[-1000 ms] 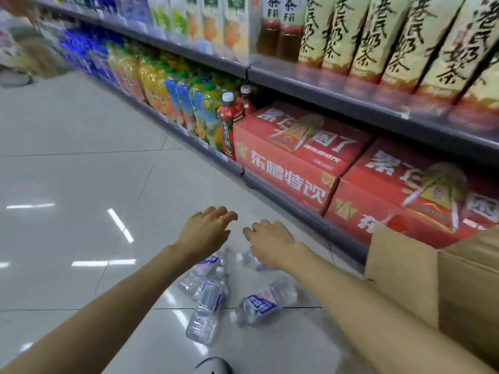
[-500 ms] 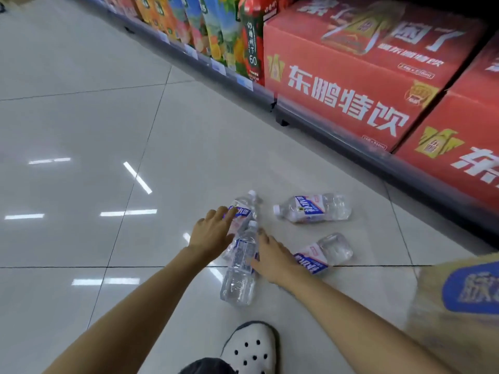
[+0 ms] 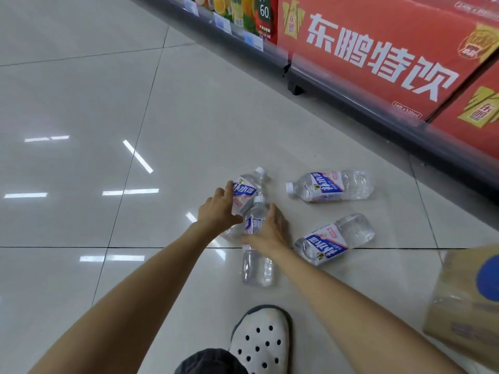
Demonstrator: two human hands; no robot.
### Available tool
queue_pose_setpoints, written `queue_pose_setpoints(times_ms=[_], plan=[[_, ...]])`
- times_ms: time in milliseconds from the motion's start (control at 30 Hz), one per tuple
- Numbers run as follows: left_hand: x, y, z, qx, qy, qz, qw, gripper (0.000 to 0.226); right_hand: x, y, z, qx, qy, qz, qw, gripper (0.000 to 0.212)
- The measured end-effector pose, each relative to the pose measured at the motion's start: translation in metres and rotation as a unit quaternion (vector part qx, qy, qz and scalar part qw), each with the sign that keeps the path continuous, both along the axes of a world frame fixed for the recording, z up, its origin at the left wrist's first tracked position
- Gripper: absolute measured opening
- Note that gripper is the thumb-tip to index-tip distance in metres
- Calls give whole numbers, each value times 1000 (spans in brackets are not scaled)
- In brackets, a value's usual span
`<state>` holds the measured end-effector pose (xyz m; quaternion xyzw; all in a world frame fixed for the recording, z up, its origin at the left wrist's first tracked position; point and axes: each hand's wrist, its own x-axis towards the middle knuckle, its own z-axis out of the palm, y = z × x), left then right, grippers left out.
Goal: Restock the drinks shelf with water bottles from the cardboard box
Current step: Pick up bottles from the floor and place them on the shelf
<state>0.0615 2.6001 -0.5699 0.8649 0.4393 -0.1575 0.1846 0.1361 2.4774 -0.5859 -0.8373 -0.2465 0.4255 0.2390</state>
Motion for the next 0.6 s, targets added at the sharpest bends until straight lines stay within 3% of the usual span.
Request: queue_pose_setpoints(times_ms=[100, 233, 433, 600], plan=[[-5, 5, -3, -11, -9, 30, 999, 98, 26, -10, 7, 25, -6, 49, 998, 107], [-9, 6, -4, -16, -10, 41, 999, 96, 48, -14, 12, 29, 25, 96, 995, 105], [-17, 4, -4, -20, 16, 55, 998, 93, 71, -15, 15, 37, 166, 103, 980, 95], [-22, 4, -6, -73, 41, 80, 993, 96, 73, -17, 18, 19, 89, 158, 983, 79]])
